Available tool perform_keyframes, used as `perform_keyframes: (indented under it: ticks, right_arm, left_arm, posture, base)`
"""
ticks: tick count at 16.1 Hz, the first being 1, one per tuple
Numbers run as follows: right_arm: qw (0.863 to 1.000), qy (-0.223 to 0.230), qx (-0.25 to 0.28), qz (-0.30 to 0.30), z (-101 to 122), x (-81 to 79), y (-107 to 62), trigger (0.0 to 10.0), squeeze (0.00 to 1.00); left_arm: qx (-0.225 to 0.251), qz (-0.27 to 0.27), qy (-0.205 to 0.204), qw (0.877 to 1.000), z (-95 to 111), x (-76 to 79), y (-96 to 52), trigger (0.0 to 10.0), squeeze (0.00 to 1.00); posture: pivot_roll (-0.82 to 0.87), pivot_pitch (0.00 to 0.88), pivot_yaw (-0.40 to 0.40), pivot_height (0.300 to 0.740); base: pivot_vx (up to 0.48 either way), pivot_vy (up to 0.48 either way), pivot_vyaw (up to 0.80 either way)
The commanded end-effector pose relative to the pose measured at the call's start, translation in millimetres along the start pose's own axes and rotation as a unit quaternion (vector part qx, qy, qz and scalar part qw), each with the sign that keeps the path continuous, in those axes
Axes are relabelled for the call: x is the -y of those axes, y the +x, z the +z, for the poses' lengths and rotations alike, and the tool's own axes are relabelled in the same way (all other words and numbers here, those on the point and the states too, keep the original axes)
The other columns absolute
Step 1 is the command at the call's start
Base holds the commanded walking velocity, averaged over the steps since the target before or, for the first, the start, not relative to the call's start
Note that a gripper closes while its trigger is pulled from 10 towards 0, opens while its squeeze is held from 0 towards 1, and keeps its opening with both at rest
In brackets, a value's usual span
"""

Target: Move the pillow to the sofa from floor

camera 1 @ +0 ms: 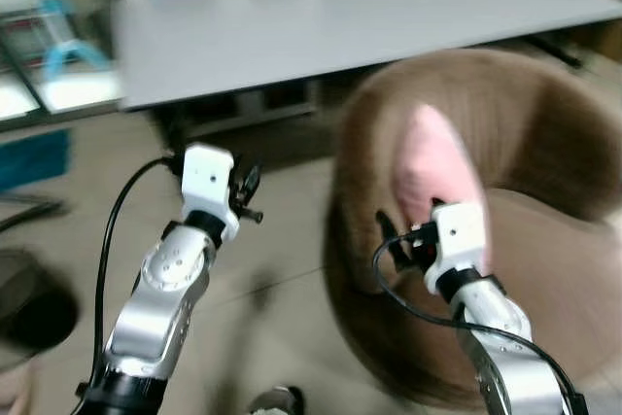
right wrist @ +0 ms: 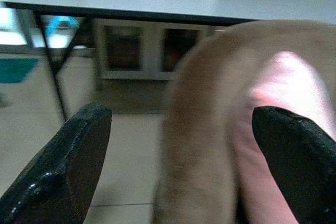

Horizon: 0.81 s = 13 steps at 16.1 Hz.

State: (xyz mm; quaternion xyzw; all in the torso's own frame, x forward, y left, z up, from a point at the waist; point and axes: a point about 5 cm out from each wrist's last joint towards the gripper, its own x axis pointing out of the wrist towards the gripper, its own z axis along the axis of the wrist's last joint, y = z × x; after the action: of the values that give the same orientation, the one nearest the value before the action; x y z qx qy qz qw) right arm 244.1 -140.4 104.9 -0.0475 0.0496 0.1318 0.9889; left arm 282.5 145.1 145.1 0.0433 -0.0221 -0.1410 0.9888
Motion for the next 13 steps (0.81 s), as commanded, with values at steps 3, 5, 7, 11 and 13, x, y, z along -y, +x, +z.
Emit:
perform_keyframes:
  ticks: [3, 5, 7, 11, 13]
  right_arm:
    - [1.000, 0.009, 0.002, 0.010, 4, 1.4, 1.6, 10.0, 0.00]
    - [1.000, 0.010, 0.003, 0.017, 5, 2.1, 3.3, 10.0, 0.00]
    - [0.999, 0.013, 0.001, 0.036, 4, -0.8, 9.1, 10.0, 0.00]
    - [0.999, 0.014, -0.003, 0.046, 3, -1.8, 12.9, 10.0, 0.00]
    - [0.999, 0.014, -0.003, 0.045, 2, -1.0, 13.5, 10.0, 0.00]
  left_arm:
    - [0.001, 0.022, 0.001, 1.000, 0, -1.7, -7.0, 10.0, 0.00]
    - [-0.002, 0.035, -0.002, 0.999, -2, -1.6, -9.3, 10.0, 0.00]
    - [-0.010, 0.048, 0.006, 0.999, -3, -3.5, -10.7, 10.0, 0.00]
    - [-0.016, 0.069, 0.013, 0.997, -3, -8.2, -10.9, 10.0, 0.00]
    - [-0.017, 0.068, 0.014, 0.997, -3, -6.7, -10.5, 10.0, 0.00]
  posture:
    - [-0.03, 0.024, 0.032, 0.740]
    - [-0.01, 0.020, 0.016, 0.740]
    - [0.00, 0.023, -0.005, 0.740]
    - [0.00, 0.028, -0.007, 0.740]
    - [0.00, 0.028, -0.005, 0.740]
  base:
    - [0.000, 0.000, 0.80]
    - [0.000, 0.000, 0.80]
    - [0.133, 0.000, 0.80]
    - [0.308, 0.000, 0.80]
    - [0.322, 0.000, 0.80]
